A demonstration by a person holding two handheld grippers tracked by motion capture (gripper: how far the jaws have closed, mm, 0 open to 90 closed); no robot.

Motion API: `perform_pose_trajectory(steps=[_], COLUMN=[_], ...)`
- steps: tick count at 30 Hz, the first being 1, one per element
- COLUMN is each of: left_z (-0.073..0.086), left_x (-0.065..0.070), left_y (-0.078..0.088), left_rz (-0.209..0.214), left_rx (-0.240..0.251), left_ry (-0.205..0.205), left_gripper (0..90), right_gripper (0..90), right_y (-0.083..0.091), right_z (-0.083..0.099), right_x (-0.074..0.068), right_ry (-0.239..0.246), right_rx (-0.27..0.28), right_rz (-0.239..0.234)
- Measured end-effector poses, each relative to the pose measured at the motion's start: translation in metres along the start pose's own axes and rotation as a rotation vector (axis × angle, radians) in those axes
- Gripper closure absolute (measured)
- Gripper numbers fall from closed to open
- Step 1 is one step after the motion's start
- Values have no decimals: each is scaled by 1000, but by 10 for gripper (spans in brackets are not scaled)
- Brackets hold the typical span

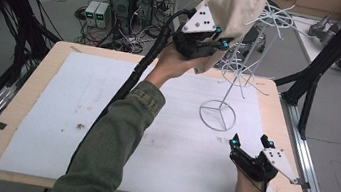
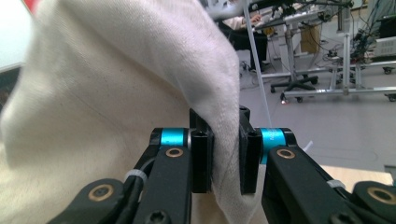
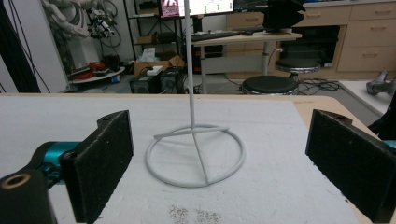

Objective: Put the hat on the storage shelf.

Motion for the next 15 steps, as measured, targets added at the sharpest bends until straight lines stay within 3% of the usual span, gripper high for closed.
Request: perform_pose_trajectory(steps=[4,11,15], left_z=[7,10,11], left_x=[-4,-3,-4], left_y=[2,3,4], left_rz=[2,5,-17], left_rx=[-13,-2,7], left_ry=[39,42,32], left_gripper=[776,726,672], right_gripper=[68,68,68], right_y=[0,-2,-2], right_z=[0,0,0], right_x=[0,0,0], right_ry=[-1,-1,3], right_rx=[2,-3,-1], right_rz=[1,-2,-2])
Point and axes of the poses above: each handheld gripper's, and its own axes: y roughly backward along the jaws, z roughly out of its underside, x roughly to its right, the point moved 2 cm from there along -y, roughly forward along the jaws, and after that the axes turned 13 degrees about -z, right-handed, at the moved point
